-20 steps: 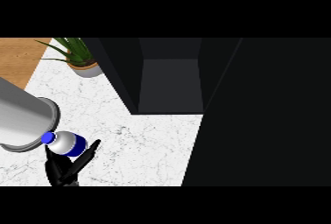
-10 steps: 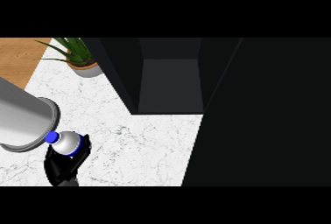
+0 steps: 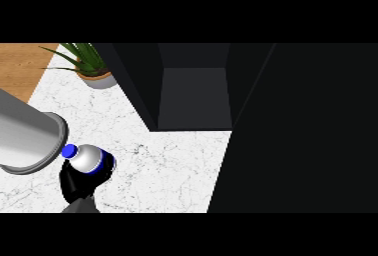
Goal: Pick up the bottled water, place it into the cabinet and close the cabinet
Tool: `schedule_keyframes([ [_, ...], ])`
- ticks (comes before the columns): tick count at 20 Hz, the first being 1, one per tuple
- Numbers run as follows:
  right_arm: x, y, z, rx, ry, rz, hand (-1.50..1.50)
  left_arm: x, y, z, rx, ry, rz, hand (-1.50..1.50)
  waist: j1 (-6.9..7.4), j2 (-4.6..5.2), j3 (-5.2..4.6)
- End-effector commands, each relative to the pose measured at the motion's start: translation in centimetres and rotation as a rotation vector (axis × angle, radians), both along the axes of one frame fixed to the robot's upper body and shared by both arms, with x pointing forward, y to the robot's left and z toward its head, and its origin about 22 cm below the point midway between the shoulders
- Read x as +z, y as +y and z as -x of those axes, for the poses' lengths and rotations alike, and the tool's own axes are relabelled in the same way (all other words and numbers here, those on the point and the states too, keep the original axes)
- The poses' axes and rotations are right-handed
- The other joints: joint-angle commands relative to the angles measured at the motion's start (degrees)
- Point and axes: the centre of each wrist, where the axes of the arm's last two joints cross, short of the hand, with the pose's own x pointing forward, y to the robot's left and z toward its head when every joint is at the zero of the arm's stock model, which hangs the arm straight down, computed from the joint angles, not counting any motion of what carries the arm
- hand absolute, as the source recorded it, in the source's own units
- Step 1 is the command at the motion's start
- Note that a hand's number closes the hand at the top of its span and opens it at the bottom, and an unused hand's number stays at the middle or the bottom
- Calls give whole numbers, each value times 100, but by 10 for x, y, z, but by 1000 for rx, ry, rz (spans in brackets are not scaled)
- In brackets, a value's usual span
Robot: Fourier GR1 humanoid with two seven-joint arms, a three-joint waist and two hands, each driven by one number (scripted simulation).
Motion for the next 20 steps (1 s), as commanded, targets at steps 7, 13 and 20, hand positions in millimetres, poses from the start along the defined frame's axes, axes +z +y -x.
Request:
schedule_keyframes([
  [7,22,-10,8,-34,-57,-2,-150,16,-52,-10,-491,-36,-34,150,67,1,1],
  [13,12,-11,14,-22,-37,-8,-150,49,-66,-9,-543,-34,27,150,51,-4,6],
  [20,25,-18,20,-30,-33,-2,-150,99,-84,-14,-564,-59,24,150,32,-4,4],
])
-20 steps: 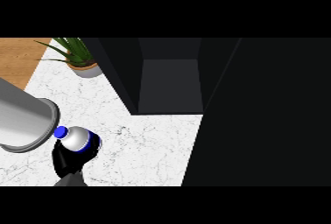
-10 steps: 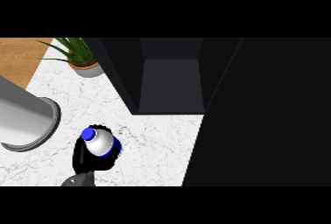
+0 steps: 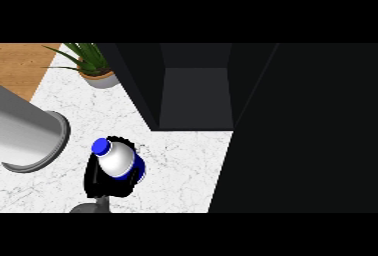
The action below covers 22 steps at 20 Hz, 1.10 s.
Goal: Pick up the bottled water, place it into the cabinet and close the cabinet
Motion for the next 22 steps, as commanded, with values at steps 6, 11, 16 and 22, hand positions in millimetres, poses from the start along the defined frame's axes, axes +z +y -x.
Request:
schedule_keyframes([
  [6,23,-6,26,-6,-69,-24,-150,41,-40,-6,-24,-71,-42,150,-39,3,-3],
  [11,20,-10,16,-11,-69,-3,-150,90,-61,-22,-46,-81,-48,150,-7,8,1],
  [16,1,1,20,-16,-52,-12,-150,109,-82,-29,-18,-54,-86,150,-32,7,2],
  [22,8,-4,21,-26,-65,-13,-150,132,-104,-71,-17,-114,-102,150,-61,15,-1],
])
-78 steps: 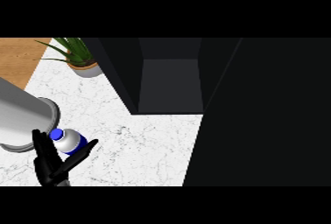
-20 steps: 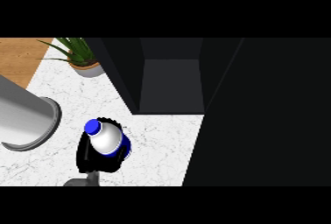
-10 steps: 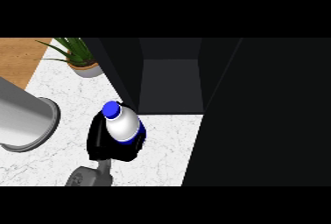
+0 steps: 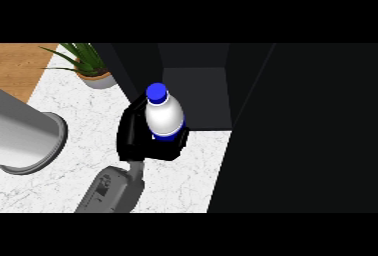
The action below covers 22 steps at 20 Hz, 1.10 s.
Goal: Pick up the bottled water, place it into the cabinet and close the cabinet
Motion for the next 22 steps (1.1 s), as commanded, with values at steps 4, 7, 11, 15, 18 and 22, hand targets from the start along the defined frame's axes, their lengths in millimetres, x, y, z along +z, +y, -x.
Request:
schedule_keyframes([
  [4,12,-7,8,-14,-38,19,-150,23,-25,-36,57,-13,-44,150,-4,9,0],
  [7,15,-11,22,-10,-43,-7,-150,31,-28,-61,96,-10,-120,150,-74,5,1],
  [11,16,-8,13,-26,-59,1,-150,32,-39,-73,88,12,-124,150,-47,15,-2],
  [15,16,-10,17,-5,-30,-3,-150,39,-29,-102,102,28,-165,150,-74,30,-3],
  [18,14,-16,8,2,-53,8,-150,36,-49,-99,135,32,-254,150,-67,29,2],
  [22,18,-17,5,11,-47,-8,-150,37,-46,-120,221,41,-285,150,-134,64,-1],
])
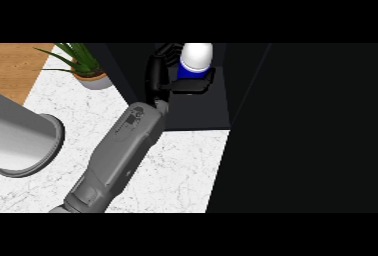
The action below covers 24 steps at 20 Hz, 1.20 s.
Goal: Pick up the bottled water, place it into the cabinet and close the cabinet
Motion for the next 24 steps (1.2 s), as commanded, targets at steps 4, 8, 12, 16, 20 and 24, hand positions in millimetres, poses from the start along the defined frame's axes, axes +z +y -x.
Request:
schedule_keyframes([
  [4,20,-12,18,26,-26,-24,-150,-9,-3,-19,71,40,-79,150,-94,22,2],
  [8,13,-7,14,34,-40,-26,-150,-5,15,-35,118,37,-194,150,-105,41,3],
  [12,12,-13,13,32,-39,-34,-150,-39,24,-28,157,86,-249,150,-155,76,5],
  [16,20,-10,18,31,-39,-42,-150,-28,11,-33,190,91,-262,150,-153,65,-5],
  [20,16,-14,24,38,-31,-18,-150,-51,23,-26,216,100,-257,150,-236,70,-1],
  [24,10,-9,17,52,-49,-28,-150,-54,26,-27,225,118,-269,150,-237,103,-3],
])
